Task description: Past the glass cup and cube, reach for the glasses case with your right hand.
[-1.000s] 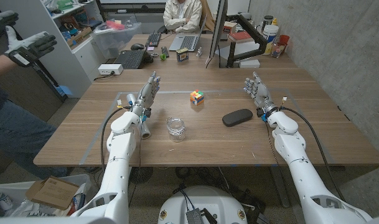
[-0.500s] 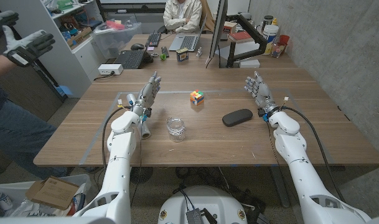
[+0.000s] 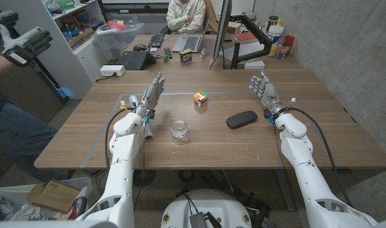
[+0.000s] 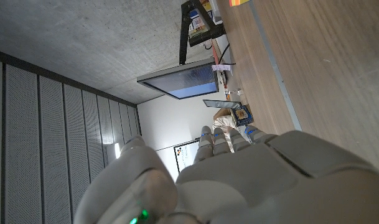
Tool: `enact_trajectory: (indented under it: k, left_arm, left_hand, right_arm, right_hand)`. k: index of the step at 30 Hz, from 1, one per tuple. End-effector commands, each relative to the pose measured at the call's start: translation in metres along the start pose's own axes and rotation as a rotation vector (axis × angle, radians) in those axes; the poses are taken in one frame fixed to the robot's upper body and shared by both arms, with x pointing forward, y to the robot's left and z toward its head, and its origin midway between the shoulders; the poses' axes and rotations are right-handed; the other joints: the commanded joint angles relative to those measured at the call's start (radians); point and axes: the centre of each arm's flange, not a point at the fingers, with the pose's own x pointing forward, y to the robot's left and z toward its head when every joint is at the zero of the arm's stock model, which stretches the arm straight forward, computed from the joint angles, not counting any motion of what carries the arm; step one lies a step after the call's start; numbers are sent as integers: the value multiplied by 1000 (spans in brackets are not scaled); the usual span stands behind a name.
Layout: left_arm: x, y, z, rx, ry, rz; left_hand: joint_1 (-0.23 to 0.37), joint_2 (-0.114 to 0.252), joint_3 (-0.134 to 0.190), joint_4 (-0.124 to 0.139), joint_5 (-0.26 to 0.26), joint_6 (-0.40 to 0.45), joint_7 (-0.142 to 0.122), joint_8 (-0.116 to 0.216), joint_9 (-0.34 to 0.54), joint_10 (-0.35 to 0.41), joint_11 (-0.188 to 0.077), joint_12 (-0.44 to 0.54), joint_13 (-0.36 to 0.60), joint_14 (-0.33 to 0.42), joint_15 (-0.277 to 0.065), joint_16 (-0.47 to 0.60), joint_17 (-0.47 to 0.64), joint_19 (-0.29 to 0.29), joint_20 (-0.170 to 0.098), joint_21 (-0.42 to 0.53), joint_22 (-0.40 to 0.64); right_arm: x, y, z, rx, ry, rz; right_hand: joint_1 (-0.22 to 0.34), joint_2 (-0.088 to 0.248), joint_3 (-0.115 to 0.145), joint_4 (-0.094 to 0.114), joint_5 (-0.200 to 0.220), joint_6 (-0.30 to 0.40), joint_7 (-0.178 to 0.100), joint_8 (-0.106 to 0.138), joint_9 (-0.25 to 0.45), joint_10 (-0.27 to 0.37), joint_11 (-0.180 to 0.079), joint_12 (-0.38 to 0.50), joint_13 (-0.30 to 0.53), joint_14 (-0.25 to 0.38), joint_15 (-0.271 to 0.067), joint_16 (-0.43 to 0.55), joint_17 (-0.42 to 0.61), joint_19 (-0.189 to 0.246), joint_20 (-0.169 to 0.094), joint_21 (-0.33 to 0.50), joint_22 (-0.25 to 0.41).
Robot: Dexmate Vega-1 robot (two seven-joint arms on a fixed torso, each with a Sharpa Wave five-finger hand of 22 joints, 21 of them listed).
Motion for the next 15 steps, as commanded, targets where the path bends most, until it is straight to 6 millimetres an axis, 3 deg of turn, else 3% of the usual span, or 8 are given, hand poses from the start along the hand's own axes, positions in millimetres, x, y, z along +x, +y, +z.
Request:
enact_trajectory:
  k: [1,15]
  left_arm:
    - [-1,-6,-1,23,22,-26]
    - [-3,-6,-4,24,33,-41]
  left_hand:
    - [6,3,-6,2,1,4,0,4,6,-5,0,3,3,-7,1,4,4,-27,-36,4,4]
    - [7,5,-9,2,0,4,-1,4,6,-6,-2,3,3,-9,0,4,4,-31,-33,3,4]
  right_arm:
    - [0,1,5,-19,-36,25]
    - [0,6,13,-40,-94,38]
  right_hand:
    - [-12,4,-6,3,5,-2,-6,0,3,9,0,3,2,7,4,7,2,12,4,-6,4]
    - [-34,1,-20,13,10,-22,-22,-3,3,13,-9,3,3,17,-6,6,2,19,4,-13,5]
